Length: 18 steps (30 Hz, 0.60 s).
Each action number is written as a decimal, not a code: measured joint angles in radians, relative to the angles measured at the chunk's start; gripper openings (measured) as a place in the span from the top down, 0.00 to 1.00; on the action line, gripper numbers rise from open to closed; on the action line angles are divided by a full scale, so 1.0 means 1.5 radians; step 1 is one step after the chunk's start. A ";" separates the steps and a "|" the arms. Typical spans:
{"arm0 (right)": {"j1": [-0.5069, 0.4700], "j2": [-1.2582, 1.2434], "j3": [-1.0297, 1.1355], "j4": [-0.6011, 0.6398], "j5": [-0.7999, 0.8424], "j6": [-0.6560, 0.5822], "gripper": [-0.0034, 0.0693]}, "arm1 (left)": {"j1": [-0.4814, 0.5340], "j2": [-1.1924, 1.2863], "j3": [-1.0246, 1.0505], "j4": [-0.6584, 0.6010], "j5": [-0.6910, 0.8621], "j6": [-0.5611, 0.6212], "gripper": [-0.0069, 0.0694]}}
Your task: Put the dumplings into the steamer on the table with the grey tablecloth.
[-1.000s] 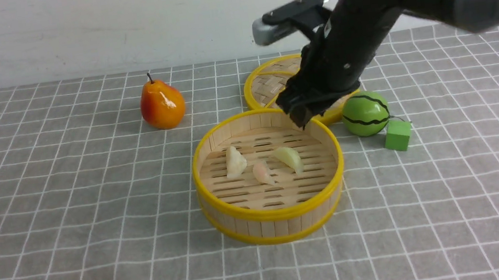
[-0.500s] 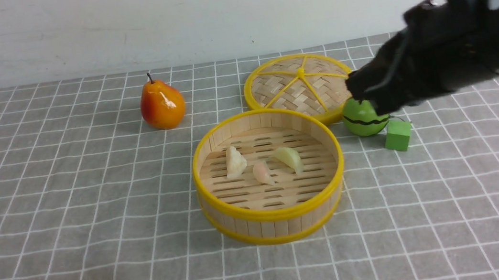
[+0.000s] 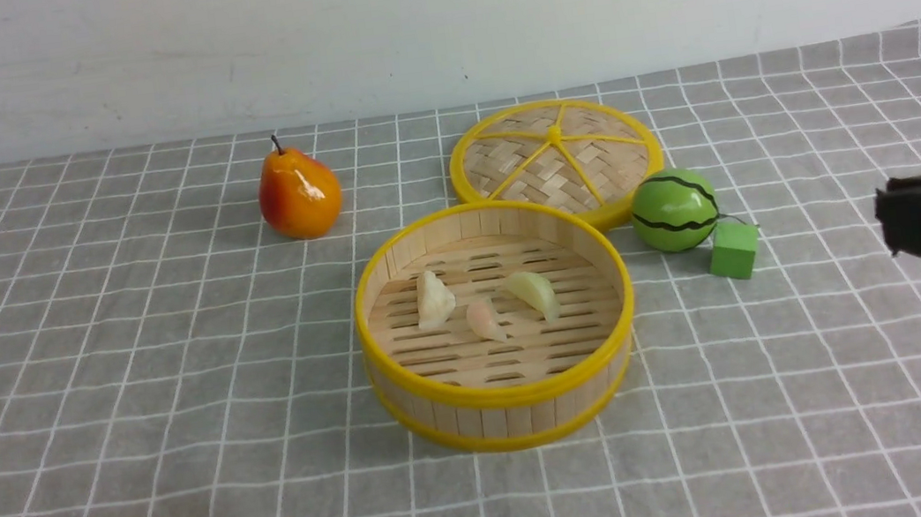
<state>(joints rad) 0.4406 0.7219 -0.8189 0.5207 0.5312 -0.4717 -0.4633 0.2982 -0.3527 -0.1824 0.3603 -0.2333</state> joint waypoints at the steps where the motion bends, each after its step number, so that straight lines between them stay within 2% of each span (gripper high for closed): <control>1: 0.000 -0.004 0.001 0.000 0.002 0.000 0.96 | 0.000 0.000 0.000 0.000 0.000 0.000 0.87; 13: 0.000 -0.017 0.004 0.002 0.054 0.000 0.95 | 0.000 0.000 0.000 0.000 0.000 0.000 0.86; 18: 0.000 -0.019 0.022 0.000 0.029 0.000 0.98 | 0.000 0.000 0.000 0.000 0.000 0.000 0.85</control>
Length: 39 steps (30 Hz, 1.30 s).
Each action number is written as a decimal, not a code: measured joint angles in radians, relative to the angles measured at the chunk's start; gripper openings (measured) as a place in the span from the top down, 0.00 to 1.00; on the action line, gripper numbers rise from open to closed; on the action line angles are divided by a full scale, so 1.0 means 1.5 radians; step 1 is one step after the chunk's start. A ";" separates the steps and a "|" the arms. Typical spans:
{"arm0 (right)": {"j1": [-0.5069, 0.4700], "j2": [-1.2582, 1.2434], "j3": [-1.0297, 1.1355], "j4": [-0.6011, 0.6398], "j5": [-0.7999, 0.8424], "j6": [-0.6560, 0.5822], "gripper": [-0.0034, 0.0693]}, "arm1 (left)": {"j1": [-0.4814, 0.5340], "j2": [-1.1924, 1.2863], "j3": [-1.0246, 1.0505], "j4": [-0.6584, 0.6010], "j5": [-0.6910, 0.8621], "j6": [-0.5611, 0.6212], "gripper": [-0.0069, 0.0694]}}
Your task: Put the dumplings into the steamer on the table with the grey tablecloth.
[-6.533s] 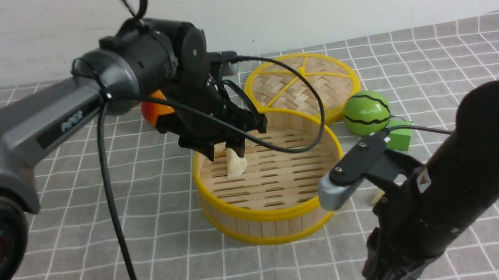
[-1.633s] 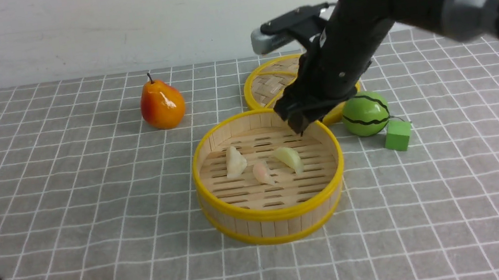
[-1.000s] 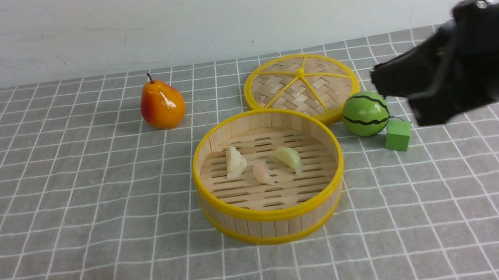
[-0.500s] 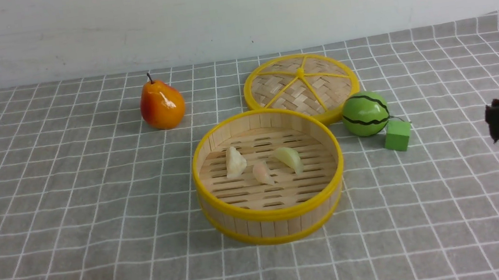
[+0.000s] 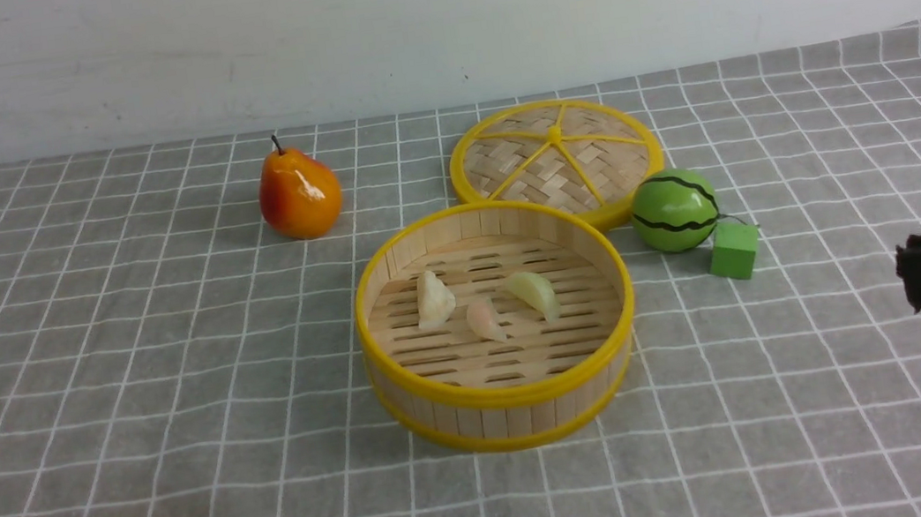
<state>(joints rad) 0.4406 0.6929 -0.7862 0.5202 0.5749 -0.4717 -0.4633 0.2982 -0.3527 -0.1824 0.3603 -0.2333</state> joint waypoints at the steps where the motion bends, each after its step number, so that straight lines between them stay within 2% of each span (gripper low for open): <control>1: 0.000 -0.011 0.028 0.000 -0.038 0.000 0.98 | 0.000 0.000 0.000 0.000 0.000 0.000 0.85; 5: -0.013 -0.080 0.150 0.007 -0.176 0.009 0.98 | 0.000 0.000 0.000 0.000 0.000 0.000 0.84; 8: -0.049 -0.151 0.244 0.005 -0.254 0.035 0.98 | 0.000 0.000 0.000 0.000 0.000 0.000 0.84; 9: -0.081 -0.189 0.288 -0.010 -0.278 0.062 0.98 | 0.000 0.000 0.000 0.000 0.000 0.000 0.84; 12: -0.167 -0.296 0.395 -0.104 -0.294 0.166 0.98 | 0.000 0.000 0.000 0.000 0.000 0.000 0.83; 15: -0.242 -0.375 0.455 -0.221 -0.278 0.305 0.98 | 0.000 0.000 0.000 0.000 0.000 0.000 0.83; 16: -0.251 -0.380 0.458 -0.228 -0.275 0.314 0.98 | 0.000 0.000 0.000 0.000 0.000 0.000 0.83; 19: -0.315 -0.452 0.512 -0.319 -0.228 0.423 0.98 | 0.000 0.000 0.000 0.000 0.000 0.000 0.83; 25: -0.328 -0.468 0.542 -0.337 -0.166 0.440 0.98 | 0.000 0.000 0.000 0.000 0.000 0.000 0.83; 39: -0.329 -0.468 0.536 -0.338 -0.126 0.440 0.98 | 0.000 0.000 0.000 0.000 0.000 0.000 0.83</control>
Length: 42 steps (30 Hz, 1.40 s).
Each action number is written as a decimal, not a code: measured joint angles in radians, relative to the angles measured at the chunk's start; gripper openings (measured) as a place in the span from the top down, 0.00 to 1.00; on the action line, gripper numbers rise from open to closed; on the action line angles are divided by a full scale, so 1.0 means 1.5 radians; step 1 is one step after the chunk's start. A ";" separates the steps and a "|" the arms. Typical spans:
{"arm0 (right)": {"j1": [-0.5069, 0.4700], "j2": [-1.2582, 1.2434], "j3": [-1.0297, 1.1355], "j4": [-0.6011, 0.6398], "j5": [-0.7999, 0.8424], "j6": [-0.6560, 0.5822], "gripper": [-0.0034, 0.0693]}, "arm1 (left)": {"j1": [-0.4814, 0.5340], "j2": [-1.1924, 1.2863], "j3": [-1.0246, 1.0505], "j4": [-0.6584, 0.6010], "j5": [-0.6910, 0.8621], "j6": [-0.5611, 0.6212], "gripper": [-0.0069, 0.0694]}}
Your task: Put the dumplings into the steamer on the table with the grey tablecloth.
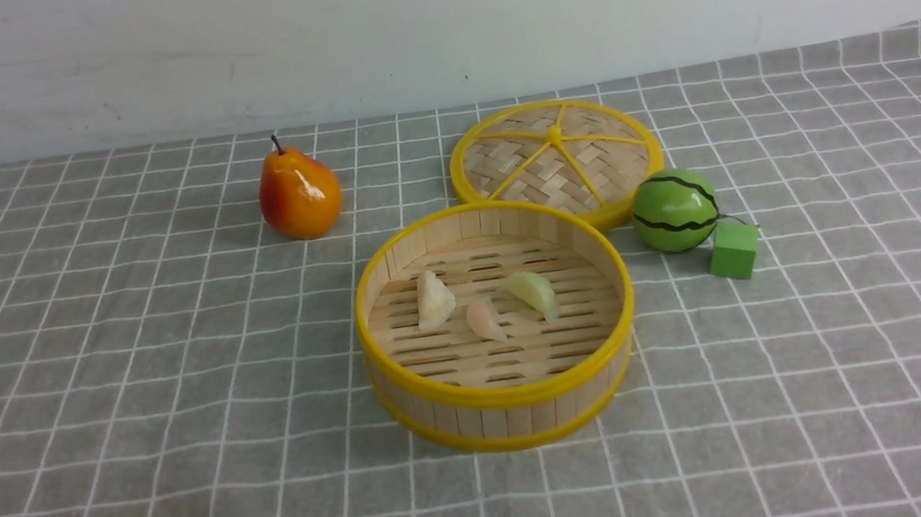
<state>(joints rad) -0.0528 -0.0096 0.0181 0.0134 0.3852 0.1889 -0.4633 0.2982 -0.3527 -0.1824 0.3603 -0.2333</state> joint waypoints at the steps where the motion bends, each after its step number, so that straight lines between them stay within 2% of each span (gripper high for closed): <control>1: 0.000 0.000 0.000 0.000 0.000 0.000 0.98 | 0.000 0.000 0.000 0.000 0.000 0.000 0.83; 25: 0.000 0.000 0.000 0.000 0.001 0.001 0.96 | 0.000 0.000 0.001 0.007 -0.001 0.000 0.81; 29: 0.000 0.000 -0.001 0.000 0.001 0.001 0.95 | 0.000 0.000 0.004 0.009 -0.030 0.000 0.80; 31: 0.000 0.000 -0.001 0.000 0.001 0.001 0.95 | 0.006 -0.004 0.010 0.024 -0.078 0.000 0.81; 35: 0.000 0.000 -0.001 0.000 0.001 0.001 0.95 | 0.078 -0.028 0.047 0.045 -0.189 0.000 0.92; 37: 0.000 0.000 -0.001 0.000 0.001 0.001 0.95 | 0.135 -0.054 0.080 0.048 -0.216 0.000 0.93; 39: 0.000 0.000 -0.001 0.000 0.001 0.001 0.94 | 0.163 -0.073 0.097 0.050 -0.222 0.000 0.93; 42: 0.000 0.000 -0.001 0.000 0.001 0.001 0.94 | 0.258 -0.133 0.161 0.069 -0.223 0.000 0.93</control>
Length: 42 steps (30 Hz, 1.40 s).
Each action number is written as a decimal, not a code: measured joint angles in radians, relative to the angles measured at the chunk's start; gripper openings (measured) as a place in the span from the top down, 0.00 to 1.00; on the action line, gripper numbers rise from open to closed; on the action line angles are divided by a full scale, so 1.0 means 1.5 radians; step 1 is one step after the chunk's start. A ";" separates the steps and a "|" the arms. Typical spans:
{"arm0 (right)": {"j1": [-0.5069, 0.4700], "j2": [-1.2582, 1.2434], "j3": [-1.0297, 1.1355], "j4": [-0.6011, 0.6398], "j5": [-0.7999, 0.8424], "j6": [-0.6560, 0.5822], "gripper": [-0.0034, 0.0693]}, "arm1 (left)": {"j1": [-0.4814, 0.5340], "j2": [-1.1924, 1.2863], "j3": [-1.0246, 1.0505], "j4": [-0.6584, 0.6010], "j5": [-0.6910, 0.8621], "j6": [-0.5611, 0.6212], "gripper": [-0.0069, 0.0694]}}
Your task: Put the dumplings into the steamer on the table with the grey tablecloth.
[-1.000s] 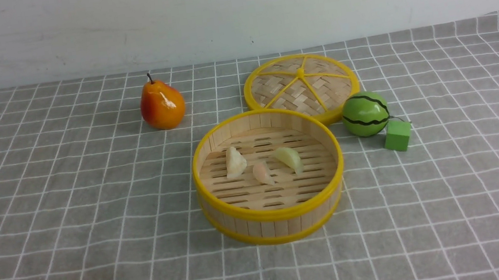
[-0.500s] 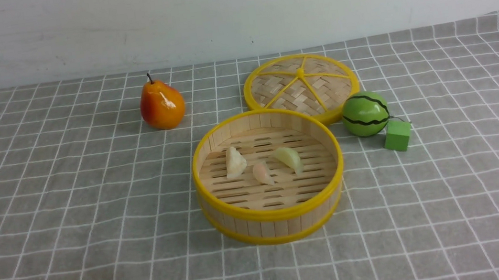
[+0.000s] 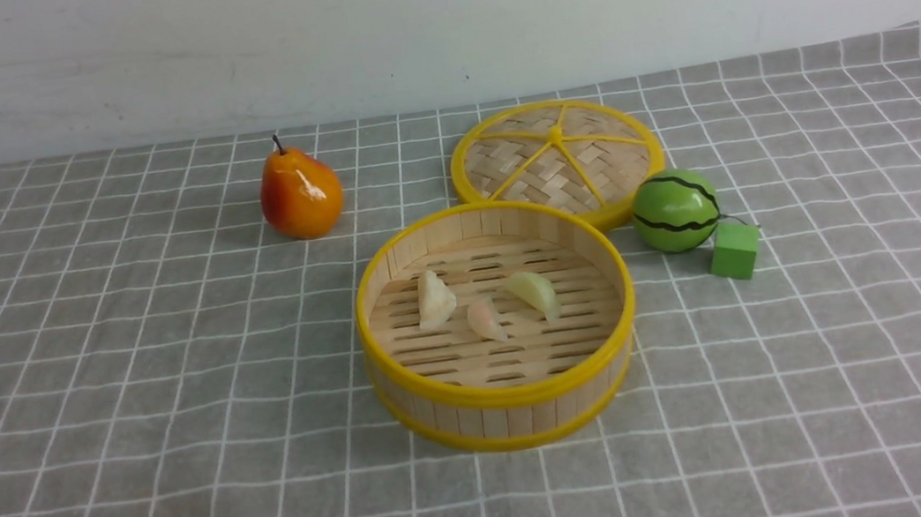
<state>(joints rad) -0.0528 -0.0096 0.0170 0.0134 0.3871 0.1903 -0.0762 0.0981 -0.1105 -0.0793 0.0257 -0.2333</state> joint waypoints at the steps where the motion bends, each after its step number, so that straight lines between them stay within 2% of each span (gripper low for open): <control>1: 0.000 0.000 0.000 0.000 0.000 0.000 0.94 | 0.012 -0.010 0.009 0.004 0.001 0.000 0.93; 6: 0.000 0.000 0.000 0.000 0.000 0.000 0.92 | 0.068 -0.062 0.075 0.016 0.038 0.000 0.93; 13: 0.000 0.000 0.000 0.000 0.000 0.002 0.91 | 0.058 -0.072 0.092 0.021 0.194 0.000 0.93; 16: 0.000 0.000 0.000 0.000 0.000 0.004 0.90 | 0.053 -0.072 0.094 0.021 0.231 0.000 0.93; 42: 0.000 -0.001 0.000 0.000 0.001 0.004 0.85 | 0.053 -0.072 0.094 0.020 0.234 0.000 0.93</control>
<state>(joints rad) -0.0528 -0.0107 0.0170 0.0134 0.3881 0.1956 0.0039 -0.0097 0.0309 -0.0490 0.3767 -0.2333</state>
